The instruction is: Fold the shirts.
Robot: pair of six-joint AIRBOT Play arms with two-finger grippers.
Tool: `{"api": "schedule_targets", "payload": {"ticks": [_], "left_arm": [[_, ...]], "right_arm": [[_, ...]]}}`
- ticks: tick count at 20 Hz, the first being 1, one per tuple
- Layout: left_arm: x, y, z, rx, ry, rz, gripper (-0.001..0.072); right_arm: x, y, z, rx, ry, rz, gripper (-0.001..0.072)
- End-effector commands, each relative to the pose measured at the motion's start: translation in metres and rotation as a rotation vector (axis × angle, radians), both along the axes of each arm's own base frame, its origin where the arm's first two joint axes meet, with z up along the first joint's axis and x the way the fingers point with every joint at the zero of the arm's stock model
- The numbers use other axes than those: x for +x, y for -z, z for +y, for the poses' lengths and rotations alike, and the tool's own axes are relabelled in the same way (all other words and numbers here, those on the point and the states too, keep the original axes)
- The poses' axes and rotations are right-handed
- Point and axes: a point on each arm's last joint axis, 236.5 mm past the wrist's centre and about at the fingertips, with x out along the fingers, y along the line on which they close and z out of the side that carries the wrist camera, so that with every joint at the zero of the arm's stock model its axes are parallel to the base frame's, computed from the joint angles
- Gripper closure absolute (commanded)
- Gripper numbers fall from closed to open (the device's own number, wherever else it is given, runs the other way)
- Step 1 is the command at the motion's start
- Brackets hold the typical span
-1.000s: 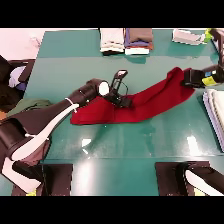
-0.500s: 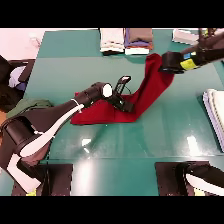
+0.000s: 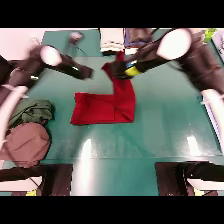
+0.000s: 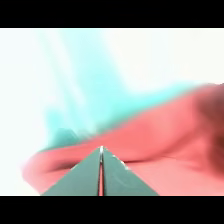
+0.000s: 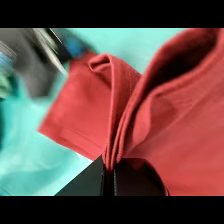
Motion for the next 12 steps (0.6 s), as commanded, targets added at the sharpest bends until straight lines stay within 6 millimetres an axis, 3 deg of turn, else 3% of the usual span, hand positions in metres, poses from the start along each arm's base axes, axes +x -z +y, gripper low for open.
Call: {"api": "schedule_targets", "payload": {"ticks": [1,2,3,5,8,10,12], "left_arm": [[-0.008,-0.077,0.101,0.071,-0.175,-0.16,0.0682],[-0.013,-0.094,0.115,0.067,-0.207,-0.197,0.0682],[-0.018,-0.107,0.127,0.07,-0.231,-0.227,0.0682],[-0.026,-0.123,0.142,0.088,-0.261,-0.265,0.0682],[-0.036,-0.122,0.146,0.106,-0.262,-0.244,0.0682],[-0.04,-0.117,0.142,0.098,-0.253,-0.215,0.0682],[-0.042,-0.117,0.134,0.093,-0.234,-0.213,0.0682]], "right_arm": [[-0.01,0.034,0.096,0.126,-0.098,0.0,0.069],[-0.011,0.046,0.12,0.162,-0.143,-0.015,0.0602],[-0.013,0.053,0.137,0.194,-0.18,-0.019,0.0412],[-0.011,0.062,0.141,0.181,-0.197,-0.004,0.0377],[0.007,0.067,0.087,0.008,-0.172,-0.05,0.0377],[0.013,0.076,0.038,-0.077,-0.108,-0.023,0.0377],[0.012,0.098,-0.019,-0.163,-0.012,0.057,0.0377]]}}
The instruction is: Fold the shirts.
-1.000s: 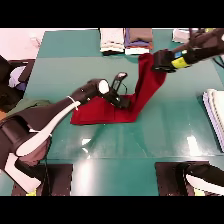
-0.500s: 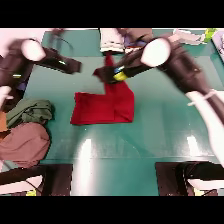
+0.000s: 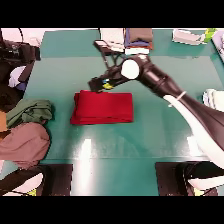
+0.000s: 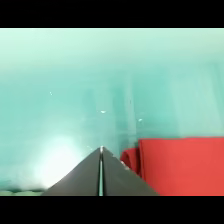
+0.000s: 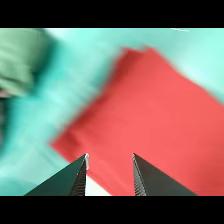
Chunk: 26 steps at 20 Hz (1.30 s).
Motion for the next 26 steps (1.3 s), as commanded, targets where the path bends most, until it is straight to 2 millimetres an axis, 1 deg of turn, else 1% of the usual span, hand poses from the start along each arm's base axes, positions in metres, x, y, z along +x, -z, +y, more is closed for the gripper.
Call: {"api": "schedule_targets", "payload": {"ticks": [1,2,4,5,6,7,8,10,13,15,18,20,21,22,23,24,26], "left_arm": [[-0.007,-0.001,-0.008,-0.004,0.021,0.01,0.0682],[-0.007,-0.002,-0.016,-0.012,0.039,0.007,0.0682],[-0.008,-0.004,-0.028,-0.018,0.067,-0.006,0.0682],[-0.008,-0.006,-0.034,-0.02,0.082,-0.014,0.0682],[-0.009,-0.007,-0.042,-0.021,0.099,-0.019,0.0682],[-0.01,-0.007,-0.048,-0.022,0.115,-0.021,0.0682],[-0.011,-0.007,-0.054,-0.022,0.13,-0.022,0.0682],[-0.014,-0.008,-0.066,-0.024,0.158,-0.027,0.0682],[-0.018,-0.008,-0.077,-0.023,0.186,-0.025,0.0682],[-0.019,-0.006,-0.077,-0.022,0.187,-0.015,0.0682],[-0.021,-0.004,-0.076,-0.019,0.187,-0.003,0.0682],[-0.021,-0.004,-0.076,-0.021,0.188,-0.002,0.0682],[-0.021,-0.004,-0.077,-0.021,0.188,-0.002,0.0682],[-0.022,-0.004,-0.078,-0.026,0.19,-0.001,0.0682],[-0.023,-0.004,-0.081,-0.039,0.196,0.001,0.0682],[-0.023,-0.005,-0.083,-0.049,0.201,0.002,0.0682],[-0.025,-0.006,-0.09,-0.08,0.215,0.005,0.0683]], "right_arm": [[-0.001,0.038,-0.093,-0.174,0.15,0.104,0.0377],[-0.004,0.051,-0.117,-0.202,0.211,0.15,0.0377],[-0.009,0.075,-0.156,-0.222,0.331,0.245,0.0374],[-0.011,0.085,-0.169,-0.226,0.37,0.283,0.0318],[-0.014,0.095,-0.175,-0.229,0.386,0.314,0.0213],[-0.016,0.104,-0.178,-0.22,0.401,0.341,0.0166],[-0.019,0.112,-0.175,-0.204,0.416,0.371,0.0153],[-0.019,0.129,-0.168,-0.181,0.476,0.437,0.0153],[-0.022,0.156,-0.156,-0.156,0.544,0.542,0.0157],[-0.022,0.17,-0.145,-0.123,0.555,0.589,0.0158],[-0.016,0.18,-0.13,-0.074,0.568,0.604,0.016],[-0.013,0.186,-0.128,-0.068,0.577,0.602,0.0162],[-0.011,0.188,-0.129,-0.068,0.578,0.599,0.0182],[-0.009,0.187,-0.128,-0.067,0.567,0.583,0.0336],[-0.005,0.186,-0.128,-0.068,0.545,0.551,0.0528],[-0.001,0.183,-0.129,-0.079,0.511,0.52,0.0699],[0.012,0.168,-0.129,-0.071,0.47,0.475,0.0694]]}}
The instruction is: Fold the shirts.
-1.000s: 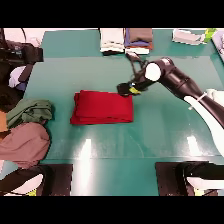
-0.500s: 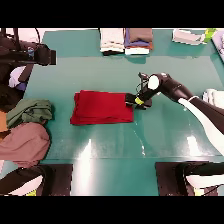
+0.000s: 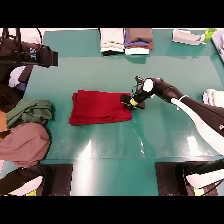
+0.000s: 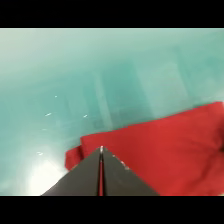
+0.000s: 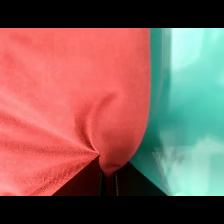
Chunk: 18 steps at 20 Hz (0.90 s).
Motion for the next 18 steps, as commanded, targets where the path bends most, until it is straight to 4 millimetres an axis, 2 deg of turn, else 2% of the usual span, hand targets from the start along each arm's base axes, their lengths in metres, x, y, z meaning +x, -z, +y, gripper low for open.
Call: {"api": "schedule_targets", "payload": {"ticks": [1,3,5,8,10,12,14,16,18], "left_arm": [[-0.004,-0.001,-0.012,-0.051,0.026,0.015,0.0683],[-0.008,-0.003,-0.022,-0.093,0.048,0.028,0.0683],[-0.012,-0.004,-0.03,-0.098,0.073,0.028,0.0683],[-0.026,-0.003,-0.059,-0.074,0.153,0.021,0.0683],[-0.036,-0.004,-0.079,-0.072,0.205,0.018,0.0683],[-0.041,-0.006,-0.091,-0.079,0.235,0.008,0.0682],[-0.042,-0.01,-0.096,-0.093,0.244,-0.003,0.0683],[-0.042,-0.01,-0.096,-0.096,0.243,-0.002,0.0682],[-0.042,-0.01,-0.096,-0.097,0.243,-0.002,0.0682]], "right_arm": [[0.023,-0.024,-0.004,0.006,-0.07,-0.081,0.0694],[0.047,-0.053,-0.032,-0.05,-0.087,-0.124,0.0694],[0.072,-0.09,-0.079,-0.152,-0.076,-0.193,0.0694],[0.1,-0.153,-0.161,-0.257,0.011,-0.328,0.0694],[0.106,-0.19,-0.229,-0.302,0.119,-0.387,0.0694],[0.097,-0.213,-0.3,-0.34,0.244,-0.413,0.0694],[0.08,-0.226,-0.372,-0.384,0.375,-0.42,0.0694],[0.055,-0.232,-0.436,-0.416,0.51,-0.401,0.0694],[0.031,-0.232,-0.485,-0.431,0.608,-0.384,0.0694]]}}
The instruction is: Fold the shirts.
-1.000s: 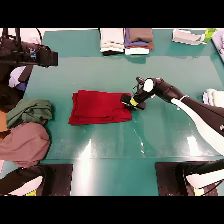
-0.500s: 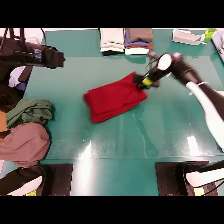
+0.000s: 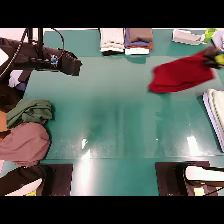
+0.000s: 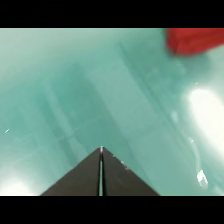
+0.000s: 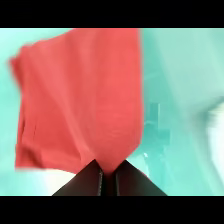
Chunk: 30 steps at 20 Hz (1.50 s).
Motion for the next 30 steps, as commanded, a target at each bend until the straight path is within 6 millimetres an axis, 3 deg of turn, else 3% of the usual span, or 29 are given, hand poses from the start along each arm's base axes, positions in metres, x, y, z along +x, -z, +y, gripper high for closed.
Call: {"api": "schedule_targets", "payload": {"ticks": [1,4,8,10,13,15,17,19,21,24,27,30], "left_arm": [[-0.002,-0.001,-0.004,-0.008,0.007,-0.003,0.0682],[-0.002,-0.001,-0.004,-0.011,0.005,0.0,0.0682],[-0.002,-0.001,-0.004,-0.022,-0.006,0.01,0.0682],[-0.002,-0.001,-0.004,-0.023,-0.008,0.013,0.0682],[-0.002,-0.001,-0.004,-0.023,-0.008,0.012,0.0682],[-0.002,-0.001,-0.004,-0.023,-0.007,0.013,0.0682],[-0.002,0.0,-0.004,-0.019,-0.006,0.015,0.0682],[-0.004,0.001,-0.003,-0.013,-0.003,0.022,0.0682],[-0.006,0.004,-0.003,-0.006,-0.001,0.031,0.0682],[-0.006,0.005,-0.002,-0.003,0.0,0.035,0.0682],[-0.007,0.006,-0.002,0.001,0.001,0.04,0.0682],[-0.007,0.006,-0.002,0.001,0.001,0.04,0.0682]], "right_arm": [[-0.048,-0.011,-0.093,0.005,0.187,-0.027,0.0694],[-0.07,-0.009,-0.134,0.032,0.284,-0.056,0.0694],[-0.082,-0.01,-0.16,0.017,0.345,-0.078,0.0694],[-0.078,-0.031,-0.165,-0.014,0.345,-0.121,0.0695],[-0.066,-0.089,-0.161,-0.047,0.321,-0.253,0.0694],[-0.07,-0.121,-0.16,-0.088,0.316,-0.294,0.0695],[-0.075,-0.137,-0.156,-0.107,0.311,-0.305,0.0695],[-0.086,-0.14,-0.155,-0.103,0.319,-0.288,0.0695],[-0.1,-0.131,-0.153,-0.091,0.332,-0.253,0.0694],[-0.141,-0.104,-0.158,-0.074,0.383,-0.178,0.0695],[-0.211,-0.058,-0.174,-0.123,0.502,0.004,0.0695],[-0.269,-0.005,-0.171,-0.13,0.551,0.175,0.0695]]}}
